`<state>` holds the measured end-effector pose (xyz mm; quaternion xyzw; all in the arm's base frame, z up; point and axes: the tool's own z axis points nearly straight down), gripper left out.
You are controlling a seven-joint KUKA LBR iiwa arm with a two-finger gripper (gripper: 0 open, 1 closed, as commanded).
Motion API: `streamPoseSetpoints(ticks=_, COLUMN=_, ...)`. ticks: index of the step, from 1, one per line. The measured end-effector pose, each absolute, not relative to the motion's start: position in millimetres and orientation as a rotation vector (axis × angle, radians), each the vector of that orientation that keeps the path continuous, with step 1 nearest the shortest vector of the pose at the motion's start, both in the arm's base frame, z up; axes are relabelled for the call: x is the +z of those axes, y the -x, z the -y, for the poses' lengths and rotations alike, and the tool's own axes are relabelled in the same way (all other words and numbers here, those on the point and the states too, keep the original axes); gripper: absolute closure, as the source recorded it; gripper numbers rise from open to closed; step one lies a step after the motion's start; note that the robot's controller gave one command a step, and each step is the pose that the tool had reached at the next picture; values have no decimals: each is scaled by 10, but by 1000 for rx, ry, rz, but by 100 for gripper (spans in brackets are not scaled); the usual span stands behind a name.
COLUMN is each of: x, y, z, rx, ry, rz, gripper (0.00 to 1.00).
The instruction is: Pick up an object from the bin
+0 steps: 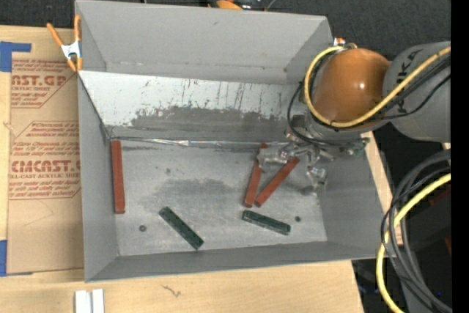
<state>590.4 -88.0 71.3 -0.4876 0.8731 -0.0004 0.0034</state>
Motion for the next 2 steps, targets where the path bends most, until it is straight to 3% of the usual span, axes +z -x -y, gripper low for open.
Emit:
streamPoseSetpoints(ticks=1, x=714, y=-5904, z=881, rx=-1, ry=1528, rz=-2737, gripper=100)
streamPoseSetpoints(ticks=2, x=2196, y=-5733, z=915, rx=-8, ry=1528, rz=-2735, gripper=100)
